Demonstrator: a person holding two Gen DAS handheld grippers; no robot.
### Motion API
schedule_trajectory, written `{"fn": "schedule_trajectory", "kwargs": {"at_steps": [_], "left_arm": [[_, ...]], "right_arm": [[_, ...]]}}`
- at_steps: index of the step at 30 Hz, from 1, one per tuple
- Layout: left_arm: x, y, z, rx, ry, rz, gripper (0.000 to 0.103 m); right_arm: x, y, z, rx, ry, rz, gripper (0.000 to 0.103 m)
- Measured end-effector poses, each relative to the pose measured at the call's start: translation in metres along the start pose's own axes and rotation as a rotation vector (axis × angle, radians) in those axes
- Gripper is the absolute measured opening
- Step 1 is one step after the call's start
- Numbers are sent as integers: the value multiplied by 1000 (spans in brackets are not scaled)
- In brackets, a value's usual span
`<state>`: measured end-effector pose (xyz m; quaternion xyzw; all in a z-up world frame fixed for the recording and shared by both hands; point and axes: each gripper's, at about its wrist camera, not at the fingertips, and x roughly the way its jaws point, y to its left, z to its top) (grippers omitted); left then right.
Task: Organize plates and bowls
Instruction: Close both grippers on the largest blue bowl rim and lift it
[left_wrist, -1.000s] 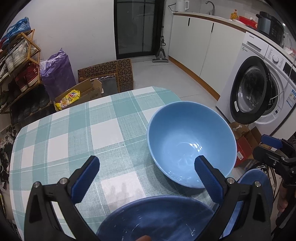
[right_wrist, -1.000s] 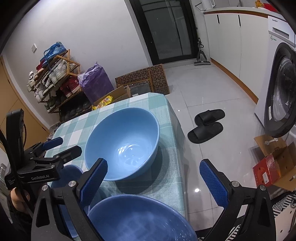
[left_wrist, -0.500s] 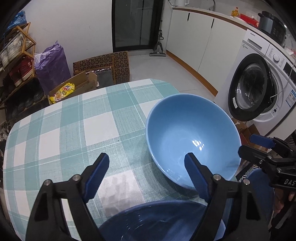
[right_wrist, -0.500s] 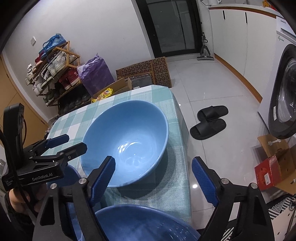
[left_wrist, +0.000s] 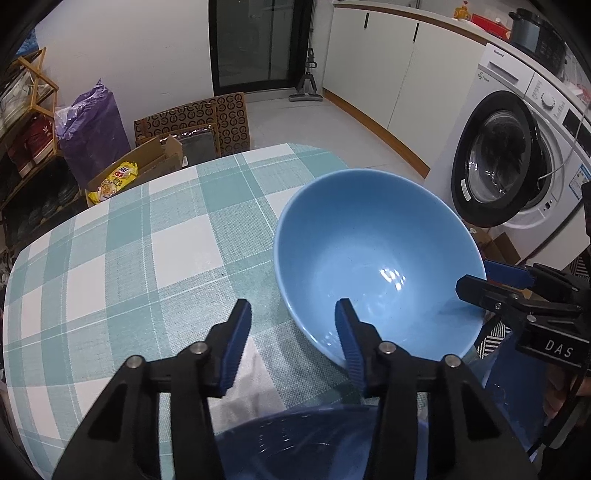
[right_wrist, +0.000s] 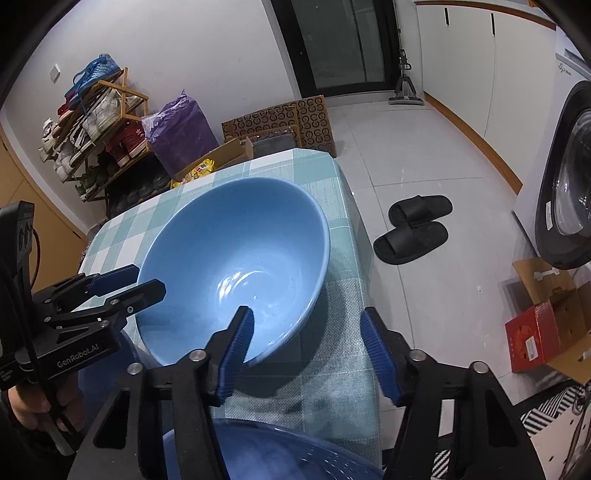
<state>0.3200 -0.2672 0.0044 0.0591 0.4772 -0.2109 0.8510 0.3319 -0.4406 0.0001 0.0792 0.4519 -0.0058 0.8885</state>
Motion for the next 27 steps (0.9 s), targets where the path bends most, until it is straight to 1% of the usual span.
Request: {"fn": "schedule_trajectory", "kwargs": {"at_steps": [3, 5, 7, 8, 11, 15, 20, 27], "left_arm": [[2, -1, 0, 7, 6, -3, 39], [3, -2, 0, 11, 7, -7, 38], [3, -4, 0, 20, 5, -5, 37], [3, -4, 0, 25, 5, -4, 36], [3, -5, 0, 32, 6, -10, 30], [2, -5, 0, 35, -4, -14, 29], [0, -7, 1, 45, -11, -12, 25], [-1, -7, -1, 48, -18, -5, 23]], "right_arm": [[1, 0, 0, -11, 1, -3, 55], [1, 2, 0, -21, 2, -7, 50], [2, 4, 1, -27, 2, -6, 48], [2, 4, 1, -30, -1, -7, 47], [2, 6, 1, -39, -4, -2, 40], [2, 9, 2, -52, -8, -9, 35], [2, 12, 1, -64, -10, -10, 27], [2, 16, 0, -93, -16, -32, 26]]}}
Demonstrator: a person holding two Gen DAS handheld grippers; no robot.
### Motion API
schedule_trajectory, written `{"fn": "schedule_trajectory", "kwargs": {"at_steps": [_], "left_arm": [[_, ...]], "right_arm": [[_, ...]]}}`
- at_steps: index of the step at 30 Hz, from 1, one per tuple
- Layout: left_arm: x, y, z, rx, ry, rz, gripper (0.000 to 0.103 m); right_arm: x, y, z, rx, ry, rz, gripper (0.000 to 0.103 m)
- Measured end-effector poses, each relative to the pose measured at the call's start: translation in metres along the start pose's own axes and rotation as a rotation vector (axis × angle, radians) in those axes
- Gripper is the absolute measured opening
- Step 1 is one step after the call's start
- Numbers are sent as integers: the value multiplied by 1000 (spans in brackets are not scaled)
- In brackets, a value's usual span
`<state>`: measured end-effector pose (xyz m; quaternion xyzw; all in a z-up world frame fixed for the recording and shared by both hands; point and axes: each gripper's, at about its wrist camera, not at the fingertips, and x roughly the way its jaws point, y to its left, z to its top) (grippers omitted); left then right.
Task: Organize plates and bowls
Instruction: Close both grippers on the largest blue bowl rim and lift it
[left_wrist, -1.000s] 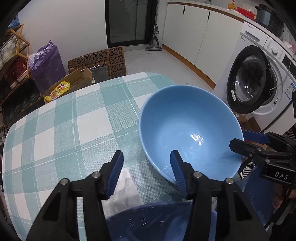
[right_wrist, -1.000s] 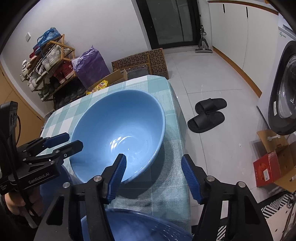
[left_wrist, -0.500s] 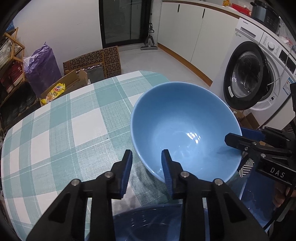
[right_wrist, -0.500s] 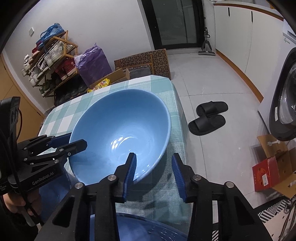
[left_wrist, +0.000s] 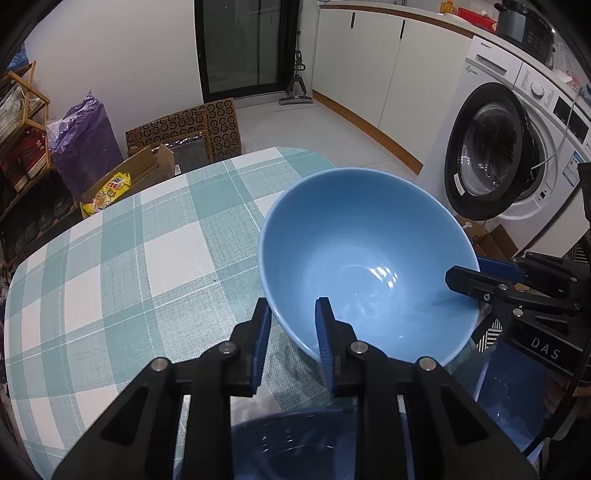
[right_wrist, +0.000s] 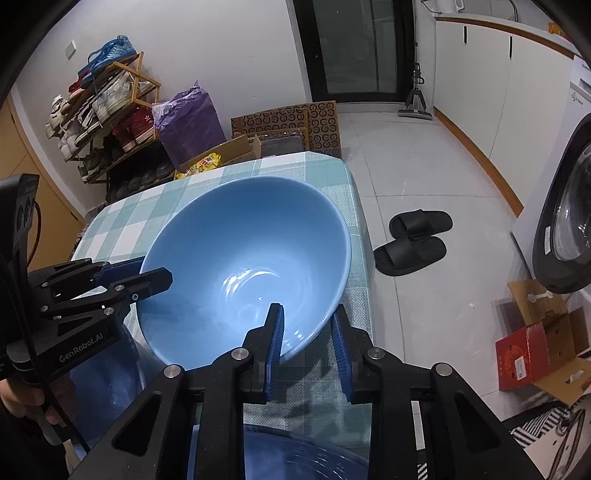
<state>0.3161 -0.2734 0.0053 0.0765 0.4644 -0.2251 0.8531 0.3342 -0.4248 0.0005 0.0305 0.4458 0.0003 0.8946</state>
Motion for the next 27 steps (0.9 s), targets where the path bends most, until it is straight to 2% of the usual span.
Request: {"fn": "schedule_trajectory", "kwargs": {"at_steps": [15, 27], "left_arm": [[-4, -2, 0, -1, -10, -1, 22], [-26, -8, 3, 2, -48, 8, 22]], "right_arm": [[-4, 4, -3, -16, -15, -16, 26], [-28, 6, -6, -13, -54, -22, 26]]}}
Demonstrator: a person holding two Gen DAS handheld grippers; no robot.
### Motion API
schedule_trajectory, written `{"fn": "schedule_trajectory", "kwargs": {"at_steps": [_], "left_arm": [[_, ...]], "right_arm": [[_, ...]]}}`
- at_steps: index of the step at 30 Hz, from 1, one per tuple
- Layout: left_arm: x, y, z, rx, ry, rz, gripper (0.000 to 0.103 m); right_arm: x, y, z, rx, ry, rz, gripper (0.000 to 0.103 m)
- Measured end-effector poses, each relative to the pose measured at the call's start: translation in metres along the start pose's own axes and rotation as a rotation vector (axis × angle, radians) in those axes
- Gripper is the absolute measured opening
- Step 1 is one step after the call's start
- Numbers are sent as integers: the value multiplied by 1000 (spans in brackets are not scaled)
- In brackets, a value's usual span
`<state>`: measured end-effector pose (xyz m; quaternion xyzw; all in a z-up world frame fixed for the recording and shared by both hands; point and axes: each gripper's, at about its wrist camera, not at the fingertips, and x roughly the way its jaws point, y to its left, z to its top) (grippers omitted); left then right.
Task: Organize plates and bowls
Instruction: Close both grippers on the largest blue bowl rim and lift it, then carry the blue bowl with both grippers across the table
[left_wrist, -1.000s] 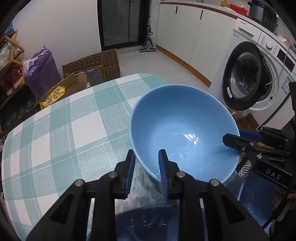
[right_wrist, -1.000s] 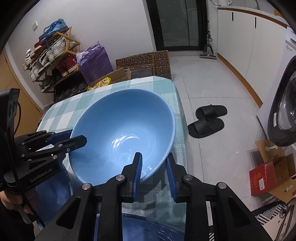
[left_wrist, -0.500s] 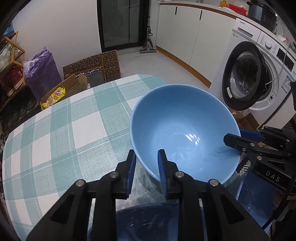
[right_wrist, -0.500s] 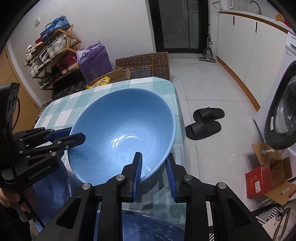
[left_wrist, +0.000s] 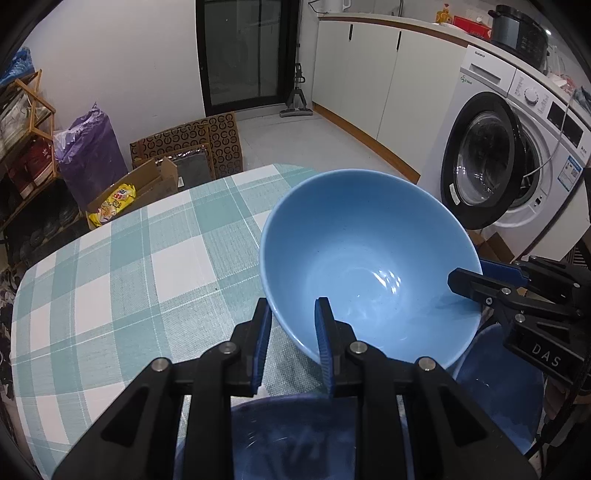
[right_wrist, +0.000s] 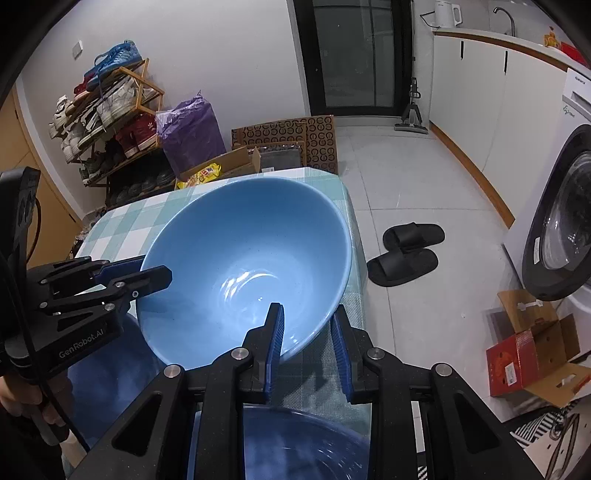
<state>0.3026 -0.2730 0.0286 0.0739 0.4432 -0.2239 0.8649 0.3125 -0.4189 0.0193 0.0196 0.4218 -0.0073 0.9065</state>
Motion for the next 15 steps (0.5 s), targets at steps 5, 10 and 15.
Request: {"fn": "schedule_trajectory", "kwargs": {"at_steps": [5, 10, 15], "left_arm": [[-12, -2, 2, 3, -17, -8, 22], [-22, -4, 2, 6, -33, -6, 22], [-36, -2, 2, 5, -54, -5, 22]], "right_arm": [[-16, -1, 0, -2, -19, -5, 26], [-31, -1, 0, 0, -38, -5, 26], [-47, 2, 1, -4, -55, -3, 26]]}}
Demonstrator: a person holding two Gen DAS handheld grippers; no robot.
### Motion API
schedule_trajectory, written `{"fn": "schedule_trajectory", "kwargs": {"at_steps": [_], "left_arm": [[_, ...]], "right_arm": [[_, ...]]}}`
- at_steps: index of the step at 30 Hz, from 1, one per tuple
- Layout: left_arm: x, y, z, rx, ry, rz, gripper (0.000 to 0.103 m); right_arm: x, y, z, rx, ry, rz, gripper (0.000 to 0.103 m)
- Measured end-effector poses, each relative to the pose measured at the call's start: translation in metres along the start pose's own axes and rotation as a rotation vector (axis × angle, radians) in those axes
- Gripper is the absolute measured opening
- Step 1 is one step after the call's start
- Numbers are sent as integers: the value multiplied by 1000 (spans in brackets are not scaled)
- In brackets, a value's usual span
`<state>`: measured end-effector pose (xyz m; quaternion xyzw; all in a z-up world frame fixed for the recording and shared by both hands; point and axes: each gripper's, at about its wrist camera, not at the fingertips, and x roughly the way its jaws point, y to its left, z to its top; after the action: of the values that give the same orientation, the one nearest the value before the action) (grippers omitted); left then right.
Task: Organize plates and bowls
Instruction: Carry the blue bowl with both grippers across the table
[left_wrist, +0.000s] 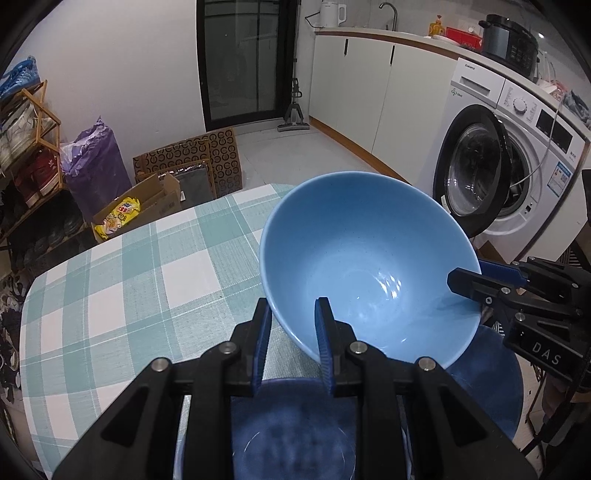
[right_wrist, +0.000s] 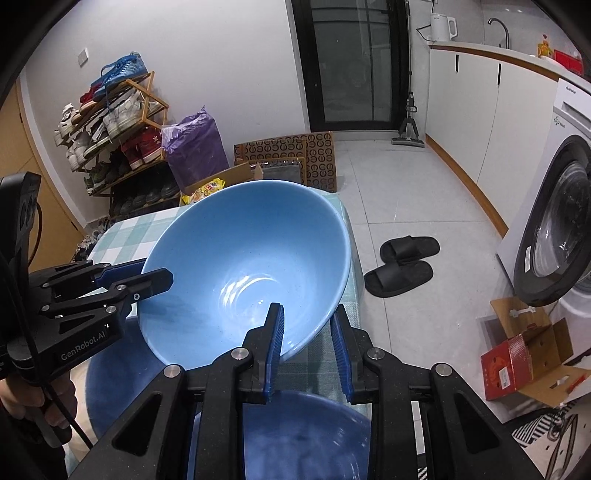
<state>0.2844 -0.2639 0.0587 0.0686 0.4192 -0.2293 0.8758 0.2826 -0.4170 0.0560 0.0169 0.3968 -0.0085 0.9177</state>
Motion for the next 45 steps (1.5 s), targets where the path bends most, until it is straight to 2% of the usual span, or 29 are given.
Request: {"fn": "schedule_trajectory", "kwargs": {"at_steps": [21, 45], "left_arm": [[-61, 10, -19, -18, -61, 28, 22], [-91, 29, -59, -42, -72, 51, 22]], "right_arm": [[-64, 37, -9, -38, -62, 35, 26], [-86, 88, -39, -87, -61, 66, 27]]}}
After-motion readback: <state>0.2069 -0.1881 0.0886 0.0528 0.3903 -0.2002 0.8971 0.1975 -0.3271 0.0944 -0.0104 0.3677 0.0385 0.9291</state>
